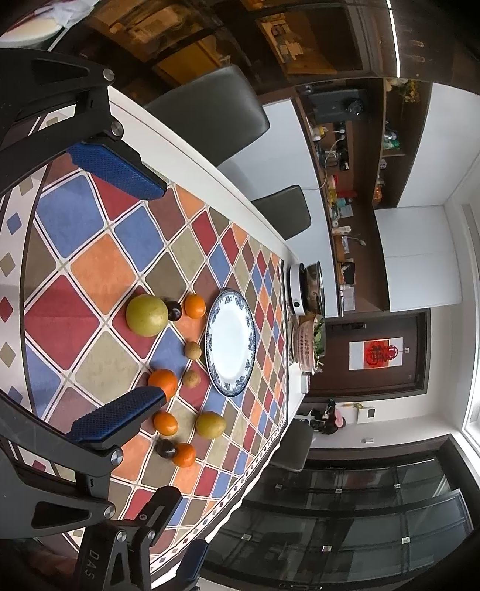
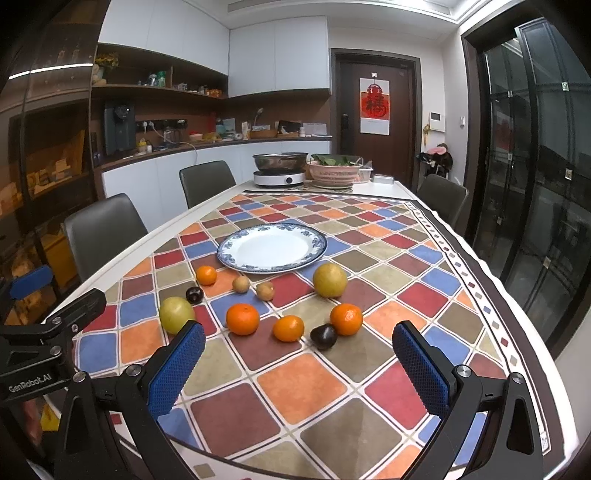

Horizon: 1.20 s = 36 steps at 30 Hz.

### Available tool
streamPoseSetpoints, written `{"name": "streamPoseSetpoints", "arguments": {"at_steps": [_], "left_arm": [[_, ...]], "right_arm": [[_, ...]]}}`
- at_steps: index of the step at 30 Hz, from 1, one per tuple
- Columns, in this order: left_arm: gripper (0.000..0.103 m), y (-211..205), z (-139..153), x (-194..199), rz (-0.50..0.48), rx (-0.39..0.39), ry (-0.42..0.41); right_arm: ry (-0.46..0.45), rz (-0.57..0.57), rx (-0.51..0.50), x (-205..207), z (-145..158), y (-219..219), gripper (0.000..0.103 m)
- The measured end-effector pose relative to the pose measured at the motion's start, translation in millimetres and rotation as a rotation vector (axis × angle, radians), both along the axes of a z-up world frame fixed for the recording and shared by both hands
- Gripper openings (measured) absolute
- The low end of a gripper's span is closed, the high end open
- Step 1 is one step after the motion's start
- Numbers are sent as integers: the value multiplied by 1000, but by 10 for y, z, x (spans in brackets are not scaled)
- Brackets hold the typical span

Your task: Organize fruits

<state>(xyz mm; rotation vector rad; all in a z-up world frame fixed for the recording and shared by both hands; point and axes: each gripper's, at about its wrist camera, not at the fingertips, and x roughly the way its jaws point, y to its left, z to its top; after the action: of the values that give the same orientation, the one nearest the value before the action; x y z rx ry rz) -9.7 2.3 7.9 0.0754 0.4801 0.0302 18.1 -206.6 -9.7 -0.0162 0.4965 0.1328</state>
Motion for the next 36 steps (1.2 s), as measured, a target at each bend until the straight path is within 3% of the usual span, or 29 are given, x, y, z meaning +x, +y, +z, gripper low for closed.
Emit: {"name": "streamPoseSetpoints", "arguments": {"at_steps": [17, 23, 36], "left_arm": [[103, -4, 1, -5, -2, -3, 0], [102, 50, -49, 103, -16, -5, 45], [86, 50, -175, 550, -83, 1, 153]], "right_arm": [[4, 5, -1, 7, -6, -11, 102], [13, 23, -24, 49, -22, 43, 102], [44, 114, -124, 409, -144, 273, 102]]}}
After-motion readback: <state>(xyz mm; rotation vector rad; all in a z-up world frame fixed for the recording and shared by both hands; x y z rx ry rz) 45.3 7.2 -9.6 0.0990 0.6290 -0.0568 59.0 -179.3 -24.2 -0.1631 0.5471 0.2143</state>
